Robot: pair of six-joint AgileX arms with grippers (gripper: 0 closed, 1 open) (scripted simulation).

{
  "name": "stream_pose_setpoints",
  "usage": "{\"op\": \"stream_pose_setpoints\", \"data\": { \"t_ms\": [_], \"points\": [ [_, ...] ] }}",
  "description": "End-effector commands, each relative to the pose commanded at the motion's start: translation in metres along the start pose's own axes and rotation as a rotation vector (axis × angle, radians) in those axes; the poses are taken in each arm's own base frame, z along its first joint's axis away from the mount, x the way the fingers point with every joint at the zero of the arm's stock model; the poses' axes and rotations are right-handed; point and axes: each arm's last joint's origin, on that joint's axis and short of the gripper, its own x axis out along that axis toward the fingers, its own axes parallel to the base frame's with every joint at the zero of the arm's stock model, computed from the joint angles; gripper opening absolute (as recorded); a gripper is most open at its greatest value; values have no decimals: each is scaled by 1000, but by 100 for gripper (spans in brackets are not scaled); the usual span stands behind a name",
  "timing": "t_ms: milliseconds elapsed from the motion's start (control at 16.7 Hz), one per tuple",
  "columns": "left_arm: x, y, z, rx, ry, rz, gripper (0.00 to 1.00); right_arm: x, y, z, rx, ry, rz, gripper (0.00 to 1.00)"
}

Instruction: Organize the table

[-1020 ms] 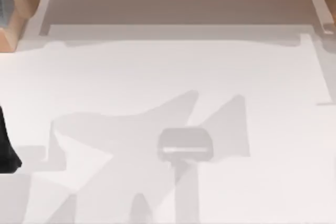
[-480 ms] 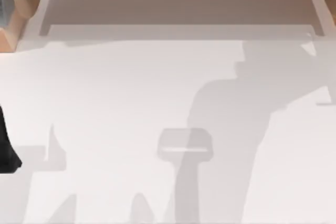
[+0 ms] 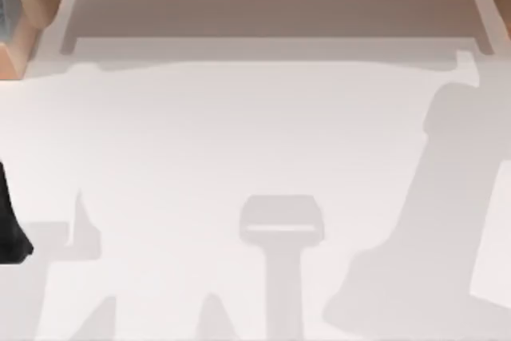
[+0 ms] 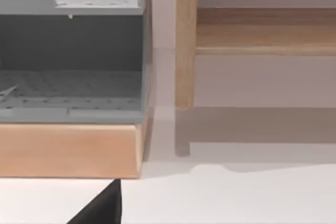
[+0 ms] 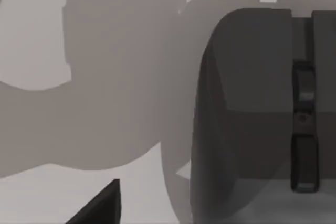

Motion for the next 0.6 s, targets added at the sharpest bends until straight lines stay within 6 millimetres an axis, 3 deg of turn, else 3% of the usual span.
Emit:
{"op": "stream_pose_setpoints", "data": {
  "t_ms": [600],
  "points": [
    [0, 0, 0, 0, 0, 0, 100, 4, 2, 1, -1, 1, 1, 100]
  ]
}}
